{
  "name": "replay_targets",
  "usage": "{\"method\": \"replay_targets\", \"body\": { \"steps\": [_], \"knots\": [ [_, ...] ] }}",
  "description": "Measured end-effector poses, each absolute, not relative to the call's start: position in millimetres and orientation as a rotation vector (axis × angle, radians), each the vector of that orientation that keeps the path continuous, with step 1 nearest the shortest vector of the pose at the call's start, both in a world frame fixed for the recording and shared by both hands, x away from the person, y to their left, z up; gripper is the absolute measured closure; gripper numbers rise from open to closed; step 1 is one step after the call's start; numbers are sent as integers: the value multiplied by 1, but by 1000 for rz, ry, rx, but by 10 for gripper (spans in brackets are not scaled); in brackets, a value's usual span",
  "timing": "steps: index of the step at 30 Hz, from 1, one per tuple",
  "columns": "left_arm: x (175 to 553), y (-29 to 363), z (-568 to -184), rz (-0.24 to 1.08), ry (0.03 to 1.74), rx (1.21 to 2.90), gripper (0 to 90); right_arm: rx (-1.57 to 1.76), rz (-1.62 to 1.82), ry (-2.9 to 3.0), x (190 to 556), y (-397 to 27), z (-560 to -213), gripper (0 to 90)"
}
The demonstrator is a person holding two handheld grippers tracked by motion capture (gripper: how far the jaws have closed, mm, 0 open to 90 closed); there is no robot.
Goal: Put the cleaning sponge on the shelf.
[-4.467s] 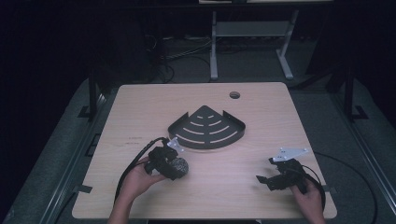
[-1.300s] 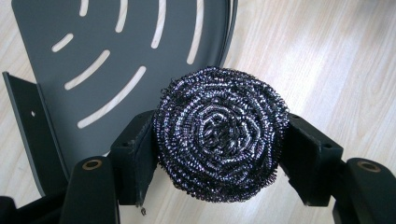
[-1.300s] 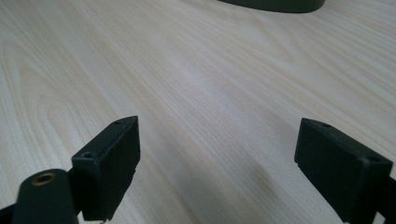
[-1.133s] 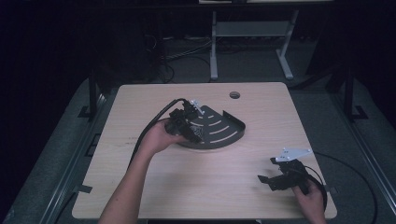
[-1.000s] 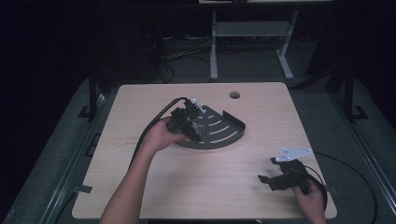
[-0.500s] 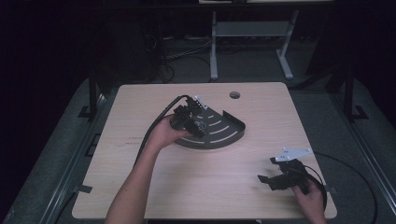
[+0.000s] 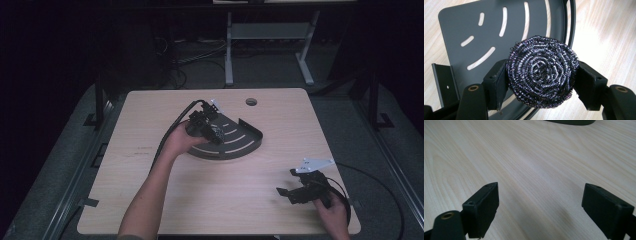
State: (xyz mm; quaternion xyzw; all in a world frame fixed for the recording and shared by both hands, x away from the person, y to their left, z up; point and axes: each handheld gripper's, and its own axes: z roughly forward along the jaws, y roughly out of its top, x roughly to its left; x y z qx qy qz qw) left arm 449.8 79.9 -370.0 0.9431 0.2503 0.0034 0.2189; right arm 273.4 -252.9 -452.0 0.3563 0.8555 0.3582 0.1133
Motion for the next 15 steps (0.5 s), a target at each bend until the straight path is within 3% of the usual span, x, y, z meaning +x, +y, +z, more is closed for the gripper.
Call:
{"method": "replay_targets", "body": {
  "steps": [15],
  "knots": [
    [463, 84, -376, -24, 751, 2582, 328, 1040, 1058, 2512, 273, -249, -452, 139]
  ]
}}
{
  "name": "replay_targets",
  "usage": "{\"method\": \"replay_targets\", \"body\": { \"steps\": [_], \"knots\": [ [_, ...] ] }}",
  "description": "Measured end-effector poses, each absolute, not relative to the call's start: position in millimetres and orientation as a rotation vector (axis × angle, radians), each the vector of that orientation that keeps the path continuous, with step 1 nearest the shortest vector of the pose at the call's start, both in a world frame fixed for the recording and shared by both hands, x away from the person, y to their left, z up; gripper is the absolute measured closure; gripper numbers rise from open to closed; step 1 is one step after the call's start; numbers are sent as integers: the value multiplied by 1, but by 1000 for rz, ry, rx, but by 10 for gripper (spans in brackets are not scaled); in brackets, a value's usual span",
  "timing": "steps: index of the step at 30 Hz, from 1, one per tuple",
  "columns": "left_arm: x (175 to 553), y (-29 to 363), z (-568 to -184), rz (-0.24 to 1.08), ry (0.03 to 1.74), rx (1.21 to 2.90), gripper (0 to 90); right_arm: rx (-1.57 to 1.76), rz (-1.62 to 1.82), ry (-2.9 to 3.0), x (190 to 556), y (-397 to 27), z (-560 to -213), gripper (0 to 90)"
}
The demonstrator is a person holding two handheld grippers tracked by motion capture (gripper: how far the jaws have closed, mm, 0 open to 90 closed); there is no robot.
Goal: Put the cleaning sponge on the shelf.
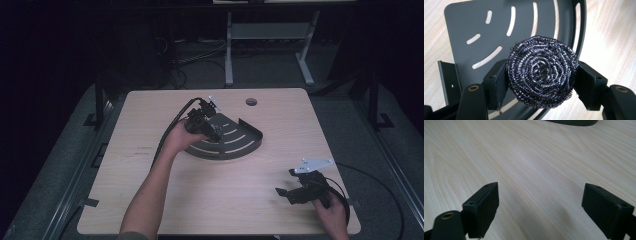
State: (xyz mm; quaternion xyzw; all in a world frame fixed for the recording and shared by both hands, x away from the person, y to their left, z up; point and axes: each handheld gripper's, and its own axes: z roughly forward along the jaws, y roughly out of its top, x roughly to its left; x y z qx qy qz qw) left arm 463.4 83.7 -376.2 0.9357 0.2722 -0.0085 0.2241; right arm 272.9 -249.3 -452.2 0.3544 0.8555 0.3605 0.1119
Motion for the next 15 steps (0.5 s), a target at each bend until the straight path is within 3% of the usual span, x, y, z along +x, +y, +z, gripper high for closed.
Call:
{"method": "replay_targets", "body": {
  "steps": [15],
  "knots": [
    [470, 74, -395, -13, 791, 2612, 325, 1034, 1048, 2517, 273, -249, -452, 139]
  ]
}}
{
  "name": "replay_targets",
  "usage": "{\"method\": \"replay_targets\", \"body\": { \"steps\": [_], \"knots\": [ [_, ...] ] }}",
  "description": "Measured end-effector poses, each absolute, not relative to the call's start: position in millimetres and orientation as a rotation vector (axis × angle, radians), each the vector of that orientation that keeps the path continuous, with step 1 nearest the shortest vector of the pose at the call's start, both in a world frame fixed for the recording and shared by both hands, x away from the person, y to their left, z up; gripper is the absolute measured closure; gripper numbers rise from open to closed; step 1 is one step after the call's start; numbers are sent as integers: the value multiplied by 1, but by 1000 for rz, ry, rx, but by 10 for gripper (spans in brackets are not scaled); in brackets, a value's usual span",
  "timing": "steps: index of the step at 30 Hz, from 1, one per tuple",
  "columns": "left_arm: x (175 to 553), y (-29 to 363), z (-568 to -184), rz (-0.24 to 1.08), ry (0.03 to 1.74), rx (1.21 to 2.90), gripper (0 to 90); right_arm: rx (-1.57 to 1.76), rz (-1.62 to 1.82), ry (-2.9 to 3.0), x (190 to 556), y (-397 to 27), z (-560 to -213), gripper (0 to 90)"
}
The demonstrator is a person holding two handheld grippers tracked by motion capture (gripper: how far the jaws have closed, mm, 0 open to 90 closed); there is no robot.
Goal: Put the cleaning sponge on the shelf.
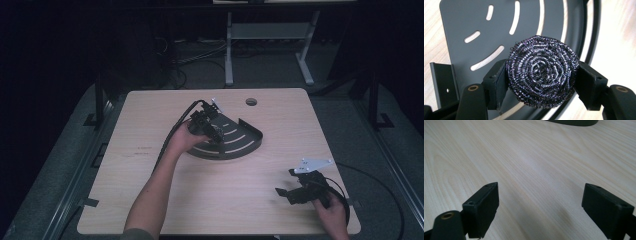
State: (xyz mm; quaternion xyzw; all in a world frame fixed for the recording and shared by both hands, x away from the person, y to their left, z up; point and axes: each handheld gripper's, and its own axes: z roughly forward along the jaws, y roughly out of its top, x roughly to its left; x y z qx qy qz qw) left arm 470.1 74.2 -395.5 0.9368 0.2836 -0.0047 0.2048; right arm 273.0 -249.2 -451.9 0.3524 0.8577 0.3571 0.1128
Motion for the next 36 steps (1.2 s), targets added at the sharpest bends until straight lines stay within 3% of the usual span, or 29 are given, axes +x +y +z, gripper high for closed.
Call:
{"method": "replay_targets", "body": {
  "steps": [36],
  "knots": [
    [481, 65, -432, -25, 862, 2648, 322, 1027, 1041, 2526, 273, -249, -452, 139]
  ]
}}
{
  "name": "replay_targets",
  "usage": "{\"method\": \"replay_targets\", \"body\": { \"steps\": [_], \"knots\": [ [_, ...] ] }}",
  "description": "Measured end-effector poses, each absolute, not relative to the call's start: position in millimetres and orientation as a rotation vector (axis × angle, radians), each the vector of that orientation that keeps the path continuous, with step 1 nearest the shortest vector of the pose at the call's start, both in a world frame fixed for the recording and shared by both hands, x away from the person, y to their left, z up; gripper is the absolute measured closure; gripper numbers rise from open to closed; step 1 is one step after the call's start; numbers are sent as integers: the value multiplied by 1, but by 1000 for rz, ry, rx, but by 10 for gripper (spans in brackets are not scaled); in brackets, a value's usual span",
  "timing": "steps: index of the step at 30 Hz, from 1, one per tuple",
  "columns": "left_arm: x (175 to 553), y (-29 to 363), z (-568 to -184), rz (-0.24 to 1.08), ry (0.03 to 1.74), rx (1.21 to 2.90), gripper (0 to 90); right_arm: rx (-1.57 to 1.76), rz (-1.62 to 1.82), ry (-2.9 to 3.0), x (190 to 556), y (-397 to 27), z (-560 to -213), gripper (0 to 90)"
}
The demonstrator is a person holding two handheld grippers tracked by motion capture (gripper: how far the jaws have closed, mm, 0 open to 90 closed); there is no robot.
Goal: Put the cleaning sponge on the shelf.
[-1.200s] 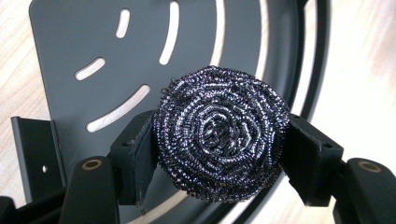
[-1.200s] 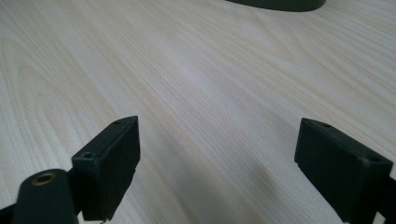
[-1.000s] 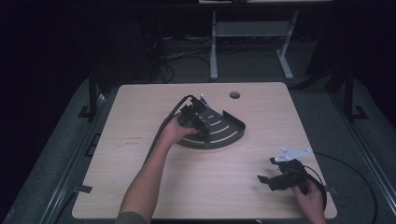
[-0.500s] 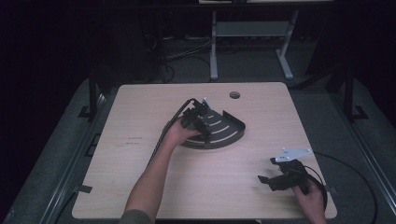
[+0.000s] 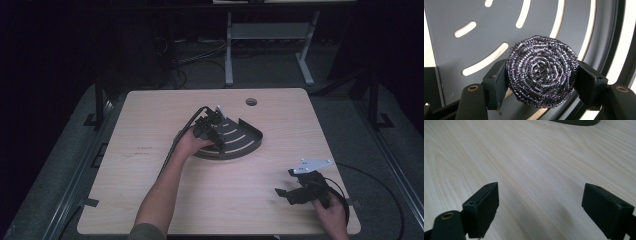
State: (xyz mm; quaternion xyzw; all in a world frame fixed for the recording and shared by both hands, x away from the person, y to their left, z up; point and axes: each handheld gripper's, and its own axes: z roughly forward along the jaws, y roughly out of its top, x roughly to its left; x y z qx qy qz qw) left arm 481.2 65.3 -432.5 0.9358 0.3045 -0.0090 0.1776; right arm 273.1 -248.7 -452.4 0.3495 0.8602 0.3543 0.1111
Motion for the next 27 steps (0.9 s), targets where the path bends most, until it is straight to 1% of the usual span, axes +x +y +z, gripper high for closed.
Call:
{"method": "replay_targets", "body": {
  "steps": [10, 16, 27],
  "knots": [
    [480, 66, -432, -27, 856, 2652, 294, 1027, 1048, 2520, 273, -249, -452, 139],
    [478, 67, -428, -31, 853, 2632, 242, 1031, 1044, 2523, 274, -248, -452, 139],
    [471, 74, -415, -21, 818, 2616, 213, 1033, 1043, 2521, 273, -248, -452, 139]
  ]
}}
